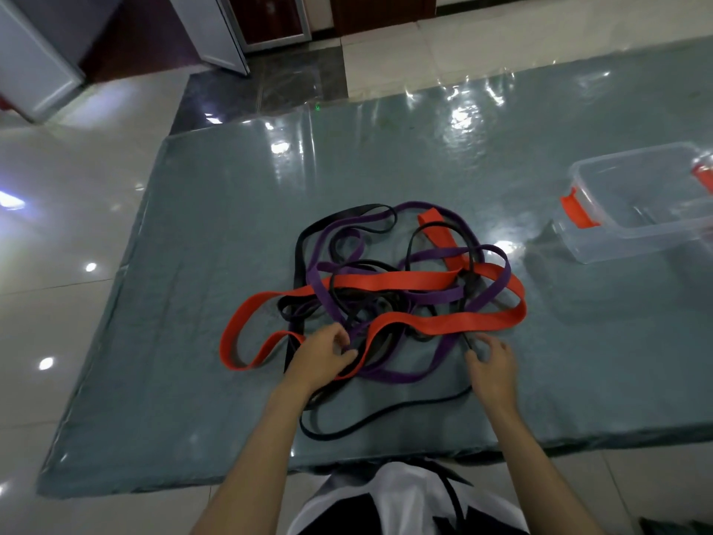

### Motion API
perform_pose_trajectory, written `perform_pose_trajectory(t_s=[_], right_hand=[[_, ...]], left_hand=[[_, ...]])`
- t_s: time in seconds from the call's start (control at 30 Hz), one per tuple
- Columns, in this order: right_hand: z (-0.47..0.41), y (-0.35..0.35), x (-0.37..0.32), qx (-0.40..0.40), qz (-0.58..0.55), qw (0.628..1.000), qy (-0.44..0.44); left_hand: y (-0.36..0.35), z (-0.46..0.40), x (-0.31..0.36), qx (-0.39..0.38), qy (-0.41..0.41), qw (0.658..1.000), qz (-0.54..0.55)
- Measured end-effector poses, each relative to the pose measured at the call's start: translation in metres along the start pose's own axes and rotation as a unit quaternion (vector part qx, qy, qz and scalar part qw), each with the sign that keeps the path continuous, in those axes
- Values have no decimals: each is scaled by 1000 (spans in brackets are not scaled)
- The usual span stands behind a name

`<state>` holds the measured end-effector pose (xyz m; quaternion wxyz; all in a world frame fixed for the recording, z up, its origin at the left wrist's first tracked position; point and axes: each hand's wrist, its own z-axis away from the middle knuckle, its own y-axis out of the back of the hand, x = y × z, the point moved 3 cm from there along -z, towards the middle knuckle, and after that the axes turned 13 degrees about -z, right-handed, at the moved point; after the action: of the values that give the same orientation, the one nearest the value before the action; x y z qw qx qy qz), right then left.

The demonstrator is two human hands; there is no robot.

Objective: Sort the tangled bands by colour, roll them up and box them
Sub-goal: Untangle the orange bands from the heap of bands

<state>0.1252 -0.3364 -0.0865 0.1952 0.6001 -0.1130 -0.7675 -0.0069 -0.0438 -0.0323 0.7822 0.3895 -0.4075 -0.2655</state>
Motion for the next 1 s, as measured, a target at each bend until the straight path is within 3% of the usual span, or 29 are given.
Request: perform_pose_trajectory(t_s=[0.1, 0.23, 0.37, 0.47, 0.53, 0.63, 0.77, 0.9, 1.0], right_hand=[[-2, -7, -16, -32, -4, 994, 107], [-14, -22, -28, -79, -15, 985, 156], [-25, -30, -29, -87, -7, 984, 156], [-34, -32, -31, -99, 0, 984, 148], [-41, -37, -34, -133, 25, 979, 151], [-51, -45, -32, -190, 109, 965, 146], [-62, -49, -36, -184, 190, 953, 149], [-68, -40, -46, -119, 148, 969, 158], [-73, -29, -50, -13, 47, 988, 143]], left_hand=[[-25, -4, 21, -6, 3, 1000, -27], [-52, -5, 30, -77, -65, 982, -160], [-53, -10, 25, -221, -100, 954, -179], [-48, -12, 22, -255, -82, 957, -107], [-37, -18, 21, -211, -36, 977, -9], [-18, -35, 19, -23, 30, 997, 60], [-2, -49, 14, 194, 153, 962, 117], [-10, -60, 3, 196, 241, 919, 241], [-17, -66, 1, 186, 261, 899, 298]])
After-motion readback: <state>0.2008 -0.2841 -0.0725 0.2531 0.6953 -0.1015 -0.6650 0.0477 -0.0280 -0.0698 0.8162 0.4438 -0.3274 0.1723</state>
